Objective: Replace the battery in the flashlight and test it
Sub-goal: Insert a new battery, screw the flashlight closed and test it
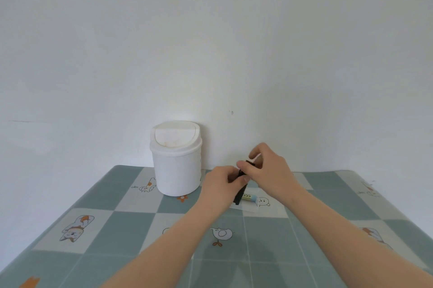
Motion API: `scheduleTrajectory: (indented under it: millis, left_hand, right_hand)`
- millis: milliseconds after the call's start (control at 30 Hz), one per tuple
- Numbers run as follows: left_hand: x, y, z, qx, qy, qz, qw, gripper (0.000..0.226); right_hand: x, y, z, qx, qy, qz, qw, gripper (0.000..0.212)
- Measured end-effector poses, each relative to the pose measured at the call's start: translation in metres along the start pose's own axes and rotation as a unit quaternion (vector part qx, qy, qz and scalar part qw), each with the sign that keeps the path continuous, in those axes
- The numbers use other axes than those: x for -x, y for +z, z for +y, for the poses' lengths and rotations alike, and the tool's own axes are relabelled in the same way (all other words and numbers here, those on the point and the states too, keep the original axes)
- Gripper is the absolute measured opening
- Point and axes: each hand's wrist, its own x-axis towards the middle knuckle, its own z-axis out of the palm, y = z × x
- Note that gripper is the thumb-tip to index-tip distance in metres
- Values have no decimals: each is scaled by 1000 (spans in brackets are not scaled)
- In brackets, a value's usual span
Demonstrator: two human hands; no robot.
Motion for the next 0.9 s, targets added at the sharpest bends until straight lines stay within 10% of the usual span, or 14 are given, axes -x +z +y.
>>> scheduleTrajectory:
  millis: [900]
  left_hand:
    - [-1, -5, 5, 97, -5, -21, 995, 10]
  right_hand:
    - [-3, -9, -23, 43, -107, 43, 992, 15]
